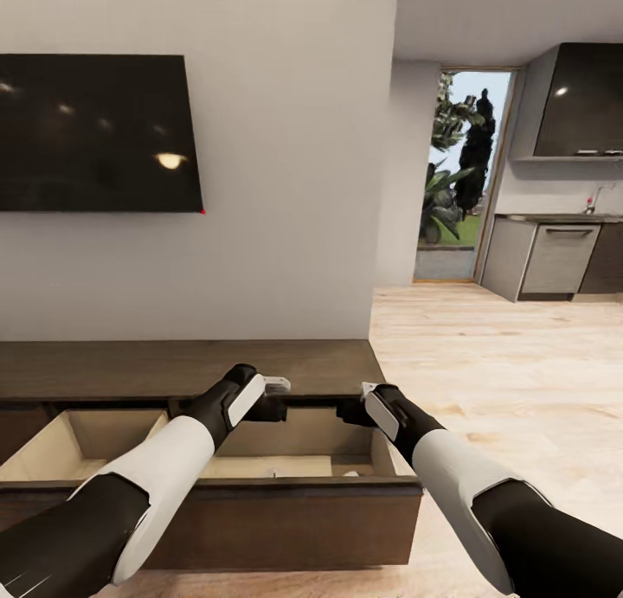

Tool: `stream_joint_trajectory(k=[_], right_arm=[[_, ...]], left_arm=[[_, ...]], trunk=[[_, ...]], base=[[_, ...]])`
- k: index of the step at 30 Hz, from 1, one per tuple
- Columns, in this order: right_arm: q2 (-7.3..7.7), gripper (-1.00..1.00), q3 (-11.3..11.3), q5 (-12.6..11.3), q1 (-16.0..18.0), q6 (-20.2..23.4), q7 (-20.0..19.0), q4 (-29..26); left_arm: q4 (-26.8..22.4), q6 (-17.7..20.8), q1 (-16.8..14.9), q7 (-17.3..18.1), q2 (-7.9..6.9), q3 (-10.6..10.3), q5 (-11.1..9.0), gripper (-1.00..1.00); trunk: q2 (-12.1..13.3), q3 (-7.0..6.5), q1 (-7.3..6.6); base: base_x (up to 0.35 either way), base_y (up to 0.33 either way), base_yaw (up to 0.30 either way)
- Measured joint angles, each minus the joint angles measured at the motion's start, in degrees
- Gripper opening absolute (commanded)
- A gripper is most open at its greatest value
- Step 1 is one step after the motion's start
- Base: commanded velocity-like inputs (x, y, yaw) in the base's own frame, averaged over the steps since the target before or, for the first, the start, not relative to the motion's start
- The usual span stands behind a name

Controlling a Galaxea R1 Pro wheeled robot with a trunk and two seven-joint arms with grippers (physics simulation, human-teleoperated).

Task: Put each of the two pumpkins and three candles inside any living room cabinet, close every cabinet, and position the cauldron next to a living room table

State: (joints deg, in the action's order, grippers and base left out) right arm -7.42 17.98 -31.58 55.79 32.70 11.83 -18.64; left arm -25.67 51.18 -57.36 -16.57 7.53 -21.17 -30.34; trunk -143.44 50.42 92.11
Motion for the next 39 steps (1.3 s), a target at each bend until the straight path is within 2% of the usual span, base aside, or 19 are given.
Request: stream_joint_trajectory(k=[6,16,30,33,35,39], right_arm=[[0.08,1.0,0.0,0.2,0.0,0.0,-2.1,0.0],[0.09,1.0,0.0,0.2,-0.1,0.0,-2.4,0.0],[0.09,1.0,0.0,0.4,-0.4,-0.1,-2.4,0.1],[0.2,1.0,-0.1,0.4,-0.6,-1.3,-2.2,0.0],[1.0,1.0,-0.2,0.3,-1.2,-3.3,-2.3,0.0],[4.36,1.0,-0.4,-0.2,-2.8,-5.6,-2.4,-1.0]], left_arm=[[0.0,0.0,0.0,0.0,0.0,0.0,0.0,1.0],[-0.1,-0.3,0.0,-0.1,0.0,0.0,0.1,1.0],[-0.1,-0.7,0.0,-0.1,-0.01,0.0,0.2,1.0],[-0.1,-0.8,0.0,-0.1,-0.01,-0.1,0.1,1.0],[-0.1,-0.8,0.0,-0.1,-0.01,-0.1,0.1,1.0],[-0.1,-0.8,0.0,-0.2,0.06,-0.1,0.0,1.0]], trunk=[[0.1,-1.68,-0.16],[0.2,-4.55,-0.42],[5.8,-7.99,-3.47],[7.0,-8.74,-4.13],[7.8,-9.23,-4.56],[9.4,-10.23,-5.44]], base=[[-0.029,0.0,-0.205],[-0.002,0.0,-0.221],[0.0,0.0,-0.221],[0.0,0.0,-0.218],[0.0,0.0,-0.217],[0.0,0.0,-0.215]])
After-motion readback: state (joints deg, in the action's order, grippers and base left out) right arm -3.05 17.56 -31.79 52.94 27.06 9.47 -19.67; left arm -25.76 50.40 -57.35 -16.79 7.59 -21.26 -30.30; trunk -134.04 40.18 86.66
